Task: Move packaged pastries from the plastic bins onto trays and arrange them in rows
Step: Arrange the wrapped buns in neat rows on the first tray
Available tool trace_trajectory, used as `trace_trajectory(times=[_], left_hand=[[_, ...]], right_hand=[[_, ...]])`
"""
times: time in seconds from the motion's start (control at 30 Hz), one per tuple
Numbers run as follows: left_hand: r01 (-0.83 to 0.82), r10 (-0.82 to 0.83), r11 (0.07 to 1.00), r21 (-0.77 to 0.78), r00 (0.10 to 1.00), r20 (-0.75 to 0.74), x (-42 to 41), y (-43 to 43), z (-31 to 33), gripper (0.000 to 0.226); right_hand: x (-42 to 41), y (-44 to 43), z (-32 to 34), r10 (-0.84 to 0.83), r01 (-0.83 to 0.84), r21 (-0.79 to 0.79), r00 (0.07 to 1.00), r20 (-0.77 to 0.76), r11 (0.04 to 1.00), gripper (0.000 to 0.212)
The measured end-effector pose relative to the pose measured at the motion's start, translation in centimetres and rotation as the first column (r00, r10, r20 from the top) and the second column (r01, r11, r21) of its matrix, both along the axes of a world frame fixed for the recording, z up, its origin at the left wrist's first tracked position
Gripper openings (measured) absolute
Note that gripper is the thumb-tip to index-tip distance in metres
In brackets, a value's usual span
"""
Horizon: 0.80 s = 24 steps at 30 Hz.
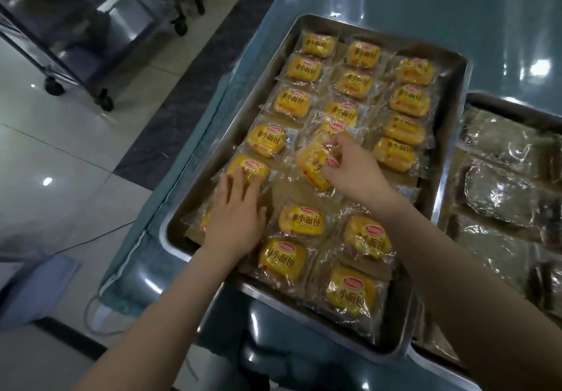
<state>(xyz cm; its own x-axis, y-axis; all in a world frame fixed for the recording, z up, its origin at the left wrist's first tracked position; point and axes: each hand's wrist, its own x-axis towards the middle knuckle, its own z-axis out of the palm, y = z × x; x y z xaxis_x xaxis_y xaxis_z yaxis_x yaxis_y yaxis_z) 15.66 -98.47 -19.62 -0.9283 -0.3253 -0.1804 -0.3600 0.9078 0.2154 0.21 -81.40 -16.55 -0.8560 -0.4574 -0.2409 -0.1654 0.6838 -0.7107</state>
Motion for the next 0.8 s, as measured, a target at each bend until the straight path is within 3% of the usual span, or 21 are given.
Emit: trace_trajectory(times=[0.13,0.27,0.37,0.47,0.6,0.67,0.73,0.8], left_hand=[[0.044,-0.047,0.998,0.037,0.993,0.104,-2.1,-0.4,-1.3,0.069],[0.031,-0.047,0.981,0.189,0.995,0.083,-4.5,-0.5,-1.2,0.068],[0.058,-0.052,0.956,0.288,0.998,-0.03,-4.1,-1.2,-0.1,0.069],[0.059,-0.038,0.978,0.198,0.993,-0.109,-1.6,-2.7,0.7,0.07],[0.004,-0.012,0.998,0.061,0.992,0.126,2.1,-3.6,0.0,0.08],[-0.014,0.009,1.0,0.027,0.987,0.161,3.0,-3.4,-0.4,0.085],[-0.039,0.037,0.999,0.02,0.994,0.108,3.5,-3.2,-0.6,0.092],[-0.056,0.055,0.998,0.025,0.998,0.039,4.0,-3.1,-0.6,0.1]], right_hand=[[-0.1,0.0,-0.1,-0.009,0.009,0.01,1.0,0.02,1.0,0.05],[-0.3,0.3,0.7,-0.039,0.039,0.021,0.999,0.024,0.999,0.048],[-0.6,-0.3,1.3,-0.065,0.066,-0.035,0.997,0.035,0.997,0.038],[-0.4,-2.7,1.7,-0.003,0.005,-0.075,0.999,0.038,0.997,0.04],[0.6,-7.5,1.4,0.133,-0.126,-0.141,0.99,0.046,0.982,0.038],[1.1,-9.7,0.9,0.224,-0.213,-0.141,0.972,0.068,0.967,0.039],[1.6,-11.3,0.3,0.308,-0.301,-0.1,0.949,0.062,0.948,0.04],[1.9,-12.1,-0.2,0.398,-0.396,0.045,0.916,-0.052,0.917,0.042]])
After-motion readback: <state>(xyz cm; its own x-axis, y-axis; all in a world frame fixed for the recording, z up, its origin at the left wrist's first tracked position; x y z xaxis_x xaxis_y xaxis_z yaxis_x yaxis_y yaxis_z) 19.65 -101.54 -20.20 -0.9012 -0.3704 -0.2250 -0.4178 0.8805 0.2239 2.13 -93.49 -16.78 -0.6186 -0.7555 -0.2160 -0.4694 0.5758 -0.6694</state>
